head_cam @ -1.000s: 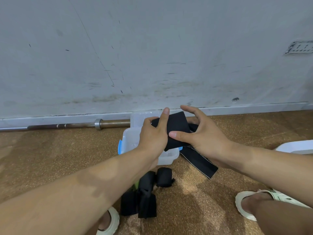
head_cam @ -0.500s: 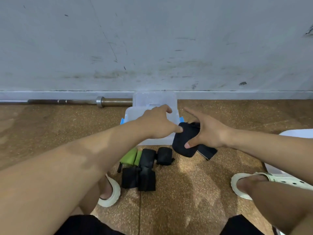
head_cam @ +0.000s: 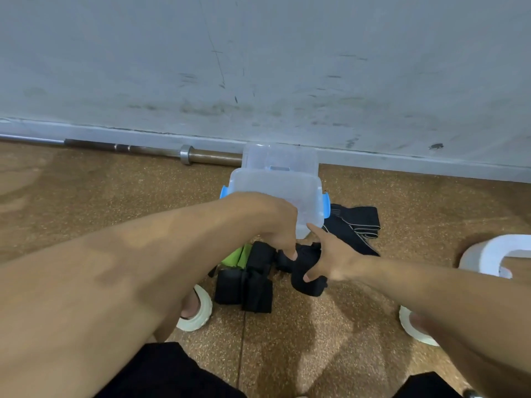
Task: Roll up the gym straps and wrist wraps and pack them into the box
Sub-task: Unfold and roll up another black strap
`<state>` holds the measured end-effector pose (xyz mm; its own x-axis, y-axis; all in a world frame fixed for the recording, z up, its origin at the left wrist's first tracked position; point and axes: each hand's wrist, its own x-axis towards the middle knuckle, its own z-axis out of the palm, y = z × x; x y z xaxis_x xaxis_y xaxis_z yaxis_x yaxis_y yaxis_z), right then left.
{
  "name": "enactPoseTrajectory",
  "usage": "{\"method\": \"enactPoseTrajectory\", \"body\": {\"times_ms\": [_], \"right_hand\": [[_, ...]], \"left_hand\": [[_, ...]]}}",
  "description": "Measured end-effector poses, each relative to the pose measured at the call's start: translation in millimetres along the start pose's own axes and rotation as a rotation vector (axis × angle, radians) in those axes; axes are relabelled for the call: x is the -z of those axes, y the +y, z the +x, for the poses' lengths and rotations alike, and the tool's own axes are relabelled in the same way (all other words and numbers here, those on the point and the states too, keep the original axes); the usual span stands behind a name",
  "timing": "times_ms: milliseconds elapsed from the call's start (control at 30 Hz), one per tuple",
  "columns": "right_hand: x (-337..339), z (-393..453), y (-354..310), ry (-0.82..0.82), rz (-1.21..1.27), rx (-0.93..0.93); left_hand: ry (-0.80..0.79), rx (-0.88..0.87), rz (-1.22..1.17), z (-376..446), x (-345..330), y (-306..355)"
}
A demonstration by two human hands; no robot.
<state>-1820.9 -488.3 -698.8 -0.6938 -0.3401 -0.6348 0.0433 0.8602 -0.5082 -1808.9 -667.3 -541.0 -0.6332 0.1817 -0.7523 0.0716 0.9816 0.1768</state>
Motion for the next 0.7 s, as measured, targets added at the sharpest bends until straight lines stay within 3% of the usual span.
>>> {"method": "enactPoseTrajectory", "body": {"times_ms": [400,700], "right_hand": [[-84.0,49.8,42.5,-0.044,0.329,-0.151],[-127.2,63.3,74.4,-0.070,0.428,-0.243]], "left_hand": [[0.017,-0.031,0.004,13.2,-6.7,-11.2],[-0.085,-0.115,0.046,28.6,-17.0,-7.8]]}}
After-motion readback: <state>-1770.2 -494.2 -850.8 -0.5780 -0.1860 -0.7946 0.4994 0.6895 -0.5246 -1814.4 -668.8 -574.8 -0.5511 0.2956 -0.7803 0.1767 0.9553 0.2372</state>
